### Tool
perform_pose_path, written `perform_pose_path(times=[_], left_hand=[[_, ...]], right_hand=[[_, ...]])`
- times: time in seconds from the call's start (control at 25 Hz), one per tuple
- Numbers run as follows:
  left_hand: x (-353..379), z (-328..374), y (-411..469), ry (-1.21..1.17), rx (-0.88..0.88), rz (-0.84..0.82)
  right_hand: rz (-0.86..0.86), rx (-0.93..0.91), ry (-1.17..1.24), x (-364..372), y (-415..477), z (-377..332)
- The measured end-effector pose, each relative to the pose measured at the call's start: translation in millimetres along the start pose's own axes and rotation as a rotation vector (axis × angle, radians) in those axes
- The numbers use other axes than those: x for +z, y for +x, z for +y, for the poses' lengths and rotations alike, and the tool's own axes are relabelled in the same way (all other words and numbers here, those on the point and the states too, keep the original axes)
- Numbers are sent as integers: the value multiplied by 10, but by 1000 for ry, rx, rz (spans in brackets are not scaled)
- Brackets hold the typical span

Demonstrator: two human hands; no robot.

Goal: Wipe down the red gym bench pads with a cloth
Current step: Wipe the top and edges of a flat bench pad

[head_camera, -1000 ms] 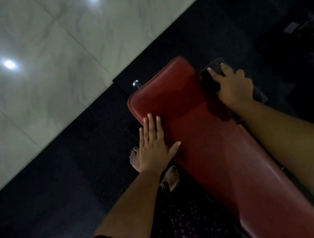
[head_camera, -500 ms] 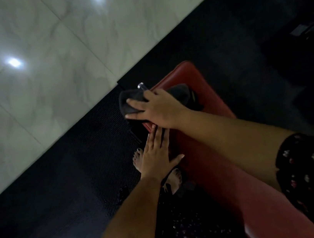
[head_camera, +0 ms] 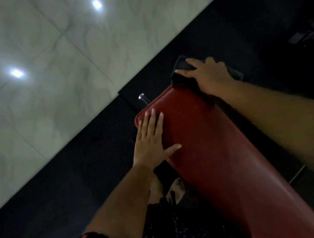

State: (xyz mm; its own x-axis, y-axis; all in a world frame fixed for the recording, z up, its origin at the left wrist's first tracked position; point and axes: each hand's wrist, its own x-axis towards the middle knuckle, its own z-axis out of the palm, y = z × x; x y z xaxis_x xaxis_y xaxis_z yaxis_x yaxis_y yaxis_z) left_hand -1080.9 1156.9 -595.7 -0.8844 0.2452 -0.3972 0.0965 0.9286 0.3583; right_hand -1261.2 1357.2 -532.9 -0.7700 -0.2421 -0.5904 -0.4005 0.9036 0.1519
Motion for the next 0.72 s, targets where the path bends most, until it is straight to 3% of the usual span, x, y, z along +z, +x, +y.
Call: perform_pose_path(times=[0.12,0.2,0.32,0.44,0.52,0.6,0.72], left_hand=[[-125,98,311,39,13,-26],[-103,126,349,83,26,-32],[-30,36,295,124,76,-1],[4,-47,287,163,118,28],[16,-56,302,171,133,23],[21,-38,317,181,140,22],[-34,55,447,191,162,44]], right_hand=[[-3,113,103,-139,153,-127],[77,-42,59,-188,206,-441],[139,-405,-204,-125,246,-784],[152,-368,-243,-122,386,-482],[80,-194,-86,-63,407,-114],[-51,-31,265,81,371,161],[-72,46,651,360,186,303]])
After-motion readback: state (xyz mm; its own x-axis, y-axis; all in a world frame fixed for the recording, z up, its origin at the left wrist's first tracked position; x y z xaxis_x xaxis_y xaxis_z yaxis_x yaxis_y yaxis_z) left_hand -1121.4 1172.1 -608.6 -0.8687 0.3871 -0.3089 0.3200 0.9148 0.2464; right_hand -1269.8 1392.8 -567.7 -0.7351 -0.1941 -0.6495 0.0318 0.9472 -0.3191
